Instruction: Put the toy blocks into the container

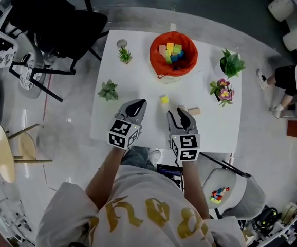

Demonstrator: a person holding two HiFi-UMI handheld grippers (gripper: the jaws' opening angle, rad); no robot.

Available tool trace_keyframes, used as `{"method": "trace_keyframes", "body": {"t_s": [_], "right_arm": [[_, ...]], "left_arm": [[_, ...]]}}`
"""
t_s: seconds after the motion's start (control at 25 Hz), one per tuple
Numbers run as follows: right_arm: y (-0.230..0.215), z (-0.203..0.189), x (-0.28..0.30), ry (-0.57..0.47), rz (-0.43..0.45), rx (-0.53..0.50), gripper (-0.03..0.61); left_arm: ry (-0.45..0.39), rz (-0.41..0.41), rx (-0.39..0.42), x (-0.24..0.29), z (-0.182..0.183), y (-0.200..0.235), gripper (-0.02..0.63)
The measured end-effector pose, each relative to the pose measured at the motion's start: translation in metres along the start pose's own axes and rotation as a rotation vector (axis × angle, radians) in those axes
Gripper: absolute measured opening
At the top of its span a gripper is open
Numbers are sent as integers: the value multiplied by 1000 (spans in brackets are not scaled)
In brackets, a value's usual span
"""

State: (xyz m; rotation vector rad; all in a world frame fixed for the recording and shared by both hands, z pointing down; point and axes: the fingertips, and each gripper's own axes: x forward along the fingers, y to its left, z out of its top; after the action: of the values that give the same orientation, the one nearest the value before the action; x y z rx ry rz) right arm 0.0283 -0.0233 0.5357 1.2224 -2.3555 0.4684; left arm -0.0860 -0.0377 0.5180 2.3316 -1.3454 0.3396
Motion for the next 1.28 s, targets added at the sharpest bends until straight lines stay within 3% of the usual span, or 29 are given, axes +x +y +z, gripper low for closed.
{"method": "trace_keyframes", "body": {"t_s": [0.68, 1.28], "right_arm": [[-6, -39, 70, 182, 3, -62, 204], [-4, -56, 100, 263, 5, -77, 202]], "left_arm": [[85, -23, -102, 47, -34, 25, 0], [117, -36, -123, 62, -49, 38, 0]]}}
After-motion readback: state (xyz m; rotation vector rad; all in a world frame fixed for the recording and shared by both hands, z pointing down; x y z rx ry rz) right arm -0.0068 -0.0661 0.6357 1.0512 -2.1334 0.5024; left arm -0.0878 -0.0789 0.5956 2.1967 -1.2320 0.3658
